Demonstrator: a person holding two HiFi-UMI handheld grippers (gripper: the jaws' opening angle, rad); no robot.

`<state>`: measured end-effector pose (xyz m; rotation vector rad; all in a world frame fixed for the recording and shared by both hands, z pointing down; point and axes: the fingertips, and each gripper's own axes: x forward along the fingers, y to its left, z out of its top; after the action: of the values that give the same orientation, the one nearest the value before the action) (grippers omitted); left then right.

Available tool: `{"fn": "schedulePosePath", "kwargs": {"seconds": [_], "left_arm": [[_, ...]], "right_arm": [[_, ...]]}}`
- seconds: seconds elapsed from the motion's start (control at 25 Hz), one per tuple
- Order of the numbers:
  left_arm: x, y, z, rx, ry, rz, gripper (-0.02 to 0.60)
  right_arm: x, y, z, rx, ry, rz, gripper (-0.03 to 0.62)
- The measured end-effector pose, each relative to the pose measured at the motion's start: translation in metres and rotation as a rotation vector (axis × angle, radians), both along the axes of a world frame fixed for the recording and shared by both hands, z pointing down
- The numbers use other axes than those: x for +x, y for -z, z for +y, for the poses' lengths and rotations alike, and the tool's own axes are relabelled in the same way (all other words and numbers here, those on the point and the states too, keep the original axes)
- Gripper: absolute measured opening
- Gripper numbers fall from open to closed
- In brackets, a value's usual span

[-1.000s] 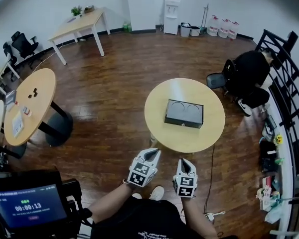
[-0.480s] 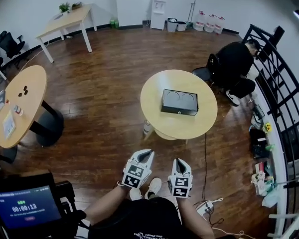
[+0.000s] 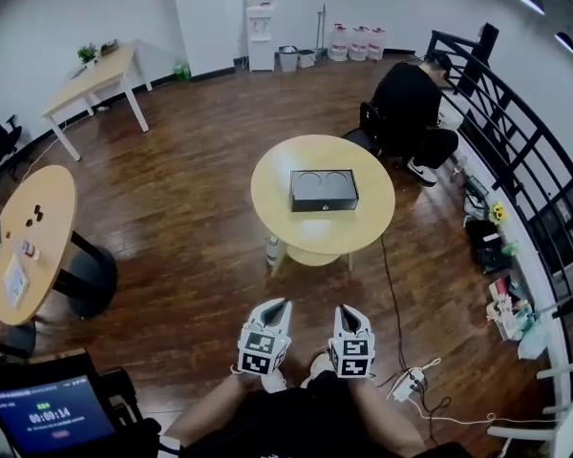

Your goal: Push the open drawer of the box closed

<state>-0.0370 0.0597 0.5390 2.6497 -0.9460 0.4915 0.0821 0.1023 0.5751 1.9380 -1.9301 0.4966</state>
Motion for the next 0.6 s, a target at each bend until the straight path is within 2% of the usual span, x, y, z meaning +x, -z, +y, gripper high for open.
{"fn": "schedulePosePath", "kwargs": {"seconds": [0.12, 0.24, 0.4, 0.6], "left_arm": [[0.007, -0.002, 0.006, -0.016, 0.013, 0.009, 0.0], [0.016, 0.0, 0.004, 0.005, 0.038, -0.002, 0.0], [0.031, 0.02, 0.012, 0.039, 0.05, -0.018, 0.0], [0.035, 0.022, 0.021, 0.036, 0.064, -0.006, 0.0]], "right_arm": [[0.006, 0.005, 0.009, 0.015, 0.025, -0.02, 0.005], [0.014, 0.01, 0.013, 0.032, 0.061, 0.0, 0.005], [0.034, 0.025, 0.02, 0.052, 0.064, 0.003, 0.005], [0.038, 0.022, 0.023, 0.051, 0.079, 0.001, 0.005]]}}
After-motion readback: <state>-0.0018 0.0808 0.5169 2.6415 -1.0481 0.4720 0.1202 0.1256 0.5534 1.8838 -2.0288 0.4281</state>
